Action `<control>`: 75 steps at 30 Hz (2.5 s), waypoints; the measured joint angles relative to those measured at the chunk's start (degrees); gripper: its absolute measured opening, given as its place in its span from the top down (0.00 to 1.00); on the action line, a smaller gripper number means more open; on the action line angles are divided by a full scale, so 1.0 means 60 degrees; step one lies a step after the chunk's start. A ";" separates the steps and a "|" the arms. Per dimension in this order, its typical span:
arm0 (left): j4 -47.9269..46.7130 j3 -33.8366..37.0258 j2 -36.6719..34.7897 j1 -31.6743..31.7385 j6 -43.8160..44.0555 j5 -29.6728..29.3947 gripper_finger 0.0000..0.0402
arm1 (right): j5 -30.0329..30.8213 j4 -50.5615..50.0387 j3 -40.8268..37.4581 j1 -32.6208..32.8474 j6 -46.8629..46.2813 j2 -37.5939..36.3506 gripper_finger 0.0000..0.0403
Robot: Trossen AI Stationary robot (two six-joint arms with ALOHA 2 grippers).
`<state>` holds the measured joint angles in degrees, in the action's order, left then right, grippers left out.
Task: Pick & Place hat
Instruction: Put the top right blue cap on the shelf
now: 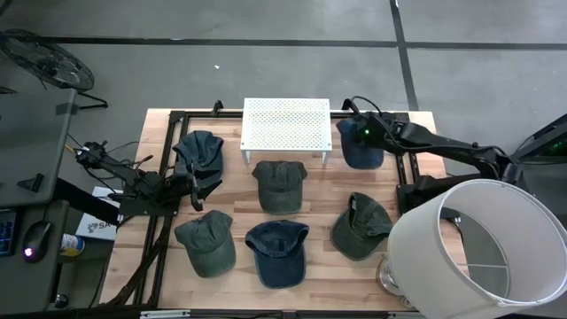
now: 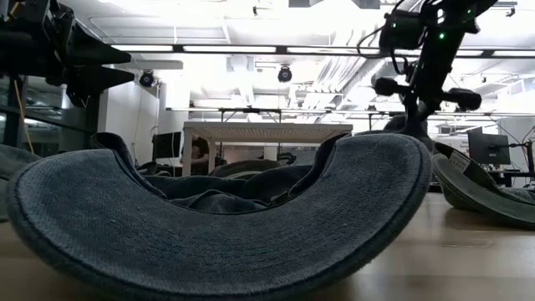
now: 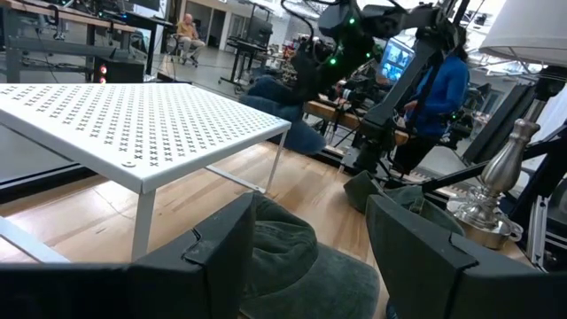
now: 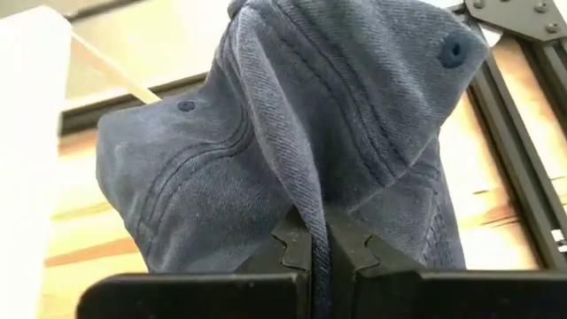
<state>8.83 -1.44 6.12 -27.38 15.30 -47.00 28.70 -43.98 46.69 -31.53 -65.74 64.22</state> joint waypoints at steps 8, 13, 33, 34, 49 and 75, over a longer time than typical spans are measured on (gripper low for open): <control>0.0001 0.0001 0.0001 -0.0002 0.0001 0.0000 0.47 | 0.0615 -0.0672 0.1189 0.0295 0.0022 -0.0046 1.00; -0.0001 0.0001 0.0001 0.0000 0.0001 0.0000 0.47 | 0.0773 -0.0934 0.2086 0.0598 -0.0019 -0.0013 1.00; 0.0001 -0.0001 0.0001 -0.0001 0.0001 0.0000 0.47 | 0.0751 0.1434 0.4918 0.1619 -0.0152 0.3276 1.00; 0.0003 -0.0001 0.0001 -0.0004 0.0001 0.0000 0.47 | 0.0683 0.1577 0.4975 0.1625 -0.0204 0.3432 1.00; -0.0001 -0.0001 0.0001 -0.0002 -0.0001 0.0000 0.47 | 0.0893 0.2235 0.5087 0.1749 -0.1728 0.4372 1.00; 0.0003 -0.0002 0.0001 -0.0003 0.0001 0.0000 0.47 | 0.1010 0.2406 0.5087 0.1880 -0.2597 0.4810 1.00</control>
<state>8.84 -1.45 6.13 -27.40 15.31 -47.00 34.76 -29.55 77.21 -20.25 -81.32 93.08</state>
